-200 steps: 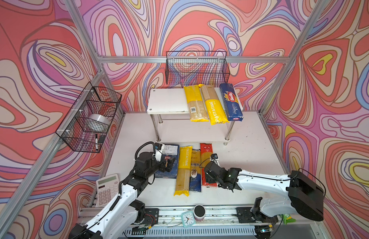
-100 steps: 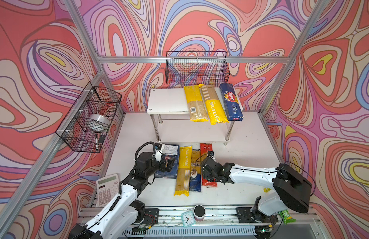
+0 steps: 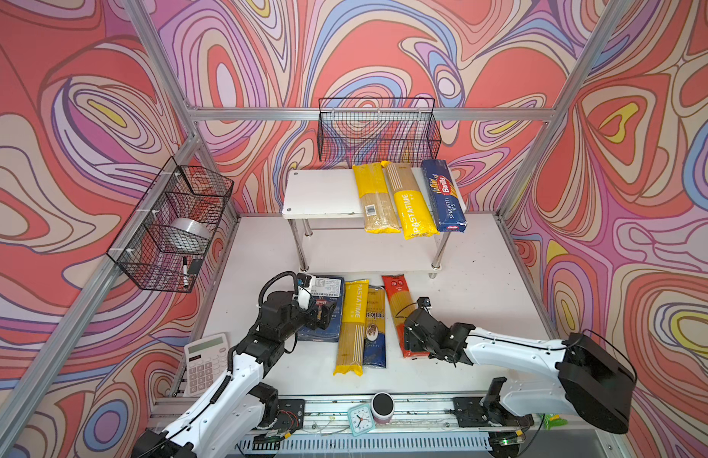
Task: Arrange pasta packages on shelves
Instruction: Rotate the pasta bag at the center of the table, then pick up the pasta bag from the center of the table.
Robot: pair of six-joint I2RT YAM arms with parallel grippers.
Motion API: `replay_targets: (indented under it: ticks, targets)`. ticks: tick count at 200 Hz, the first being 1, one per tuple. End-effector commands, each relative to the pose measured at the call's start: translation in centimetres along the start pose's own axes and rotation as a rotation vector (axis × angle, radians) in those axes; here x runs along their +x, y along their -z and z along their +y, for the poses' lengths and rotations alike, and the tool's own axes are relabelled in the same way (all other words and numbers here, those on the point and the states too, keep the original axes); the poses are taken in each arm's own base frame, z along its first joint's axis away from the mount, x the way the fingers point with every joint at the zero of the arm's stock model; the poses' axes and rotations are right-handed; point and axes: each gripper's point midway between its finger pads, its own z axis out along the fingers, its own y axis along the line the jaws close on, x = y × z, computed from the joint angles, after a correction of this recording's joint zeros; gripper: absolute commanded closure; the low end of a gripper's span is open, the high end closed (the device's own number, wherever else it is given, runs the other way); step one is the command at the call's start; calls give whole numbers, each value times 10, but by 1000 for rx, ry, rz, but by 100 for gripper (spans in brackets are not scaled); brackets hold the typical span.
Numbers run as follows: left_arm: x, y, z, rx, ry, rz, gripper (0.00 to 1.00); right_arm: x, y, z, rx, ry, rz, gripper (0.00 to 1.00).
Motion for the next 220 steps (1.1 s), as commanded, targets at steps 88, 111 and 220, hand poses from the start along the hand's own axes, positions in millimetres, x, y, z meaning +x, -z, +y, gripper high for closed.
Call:
replay_targets:
  ticks: [88,111,220]
  targets:
    - [-1,2,-3,11,-15,-7,0,-25,-6,17,11,158,-14,2]
    - [-1,3,-3,9,-15,-10,0,-26,-14,18,10,158,-11,2]
    - [-1,3,-3,11,-14,-9,0,-11,-44,16,-5,139,42,2]
